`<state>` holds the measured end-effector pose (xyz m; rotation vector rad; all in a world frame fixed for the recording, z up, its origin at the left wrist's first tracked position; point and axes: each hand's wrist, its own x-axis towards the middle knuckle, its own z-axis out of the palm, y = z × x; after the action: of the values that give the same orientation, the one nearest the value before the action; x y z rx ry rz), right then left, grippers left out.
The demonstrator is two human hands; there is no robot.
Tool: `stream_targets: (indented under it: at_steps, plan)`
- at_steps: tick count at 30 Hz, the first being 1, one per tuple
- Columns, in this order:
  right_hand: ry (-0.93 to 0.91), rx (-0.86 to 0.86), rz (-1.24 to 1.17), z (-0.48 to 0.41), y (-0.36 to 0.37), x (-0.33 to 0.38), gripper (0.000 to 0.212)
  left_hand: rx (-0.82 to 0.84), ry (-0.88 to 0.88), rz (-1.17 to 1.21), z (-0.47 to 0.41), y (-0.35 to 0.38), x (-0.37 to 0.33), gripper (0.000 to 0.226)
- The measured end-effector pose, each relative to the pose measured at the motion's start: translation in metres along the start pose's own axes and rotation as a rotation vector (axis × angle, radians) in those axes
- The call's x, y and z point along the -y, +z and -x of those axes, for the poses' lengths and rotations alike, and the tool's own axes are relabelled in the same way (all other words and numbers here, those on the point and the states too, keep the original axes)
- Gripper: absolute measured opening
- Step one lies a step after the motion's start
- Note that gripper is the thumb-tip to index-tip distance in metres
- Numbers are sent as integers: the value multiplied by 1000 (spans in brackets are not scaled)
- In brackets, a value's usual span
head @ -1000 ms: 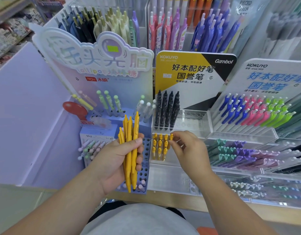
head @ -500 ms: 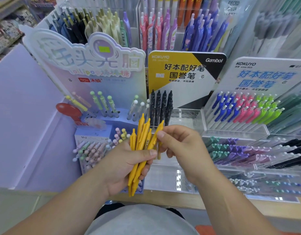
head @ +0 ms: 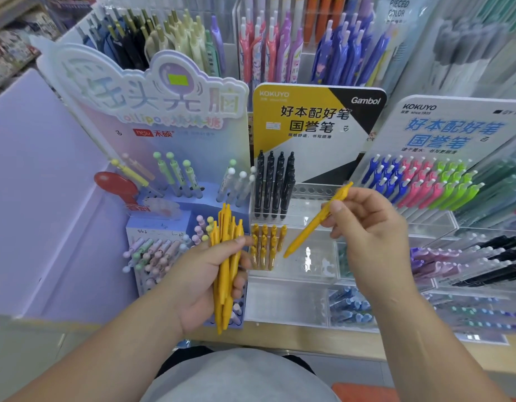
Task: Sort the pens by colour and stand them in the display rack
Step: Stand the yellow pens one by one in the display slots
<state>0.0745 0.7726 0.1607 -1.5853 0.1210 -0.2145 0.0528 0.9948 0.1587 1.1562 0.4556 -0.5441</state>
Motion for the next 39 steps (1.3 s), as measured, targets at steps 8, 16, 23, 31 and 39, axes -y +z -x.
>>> stream_targets:
  at_steps: [8, 16, 23, 31, 39]
  plan:
    - [-144, 139, 440, 10, 16, -53, 14, -4, 2, 36, -1, -7, 1, 43]
    - [-215, 164, 502, 8, 22, -56, 13, -9, 13, 71, 0, -10, 1, 42]
    - [-242, 158, 493, 12, 22, -57, 14, -2, 22, 73, 0, -10, 0, 44]
    - [-248, 189, 542, 15, 21, -60, 12, -3, 17, 72, 1, -12, 1, 43]
    - [-270, 206, 679, 17, 27, -80, 16, 6, 17, 71, 2, -13, 1, 44]
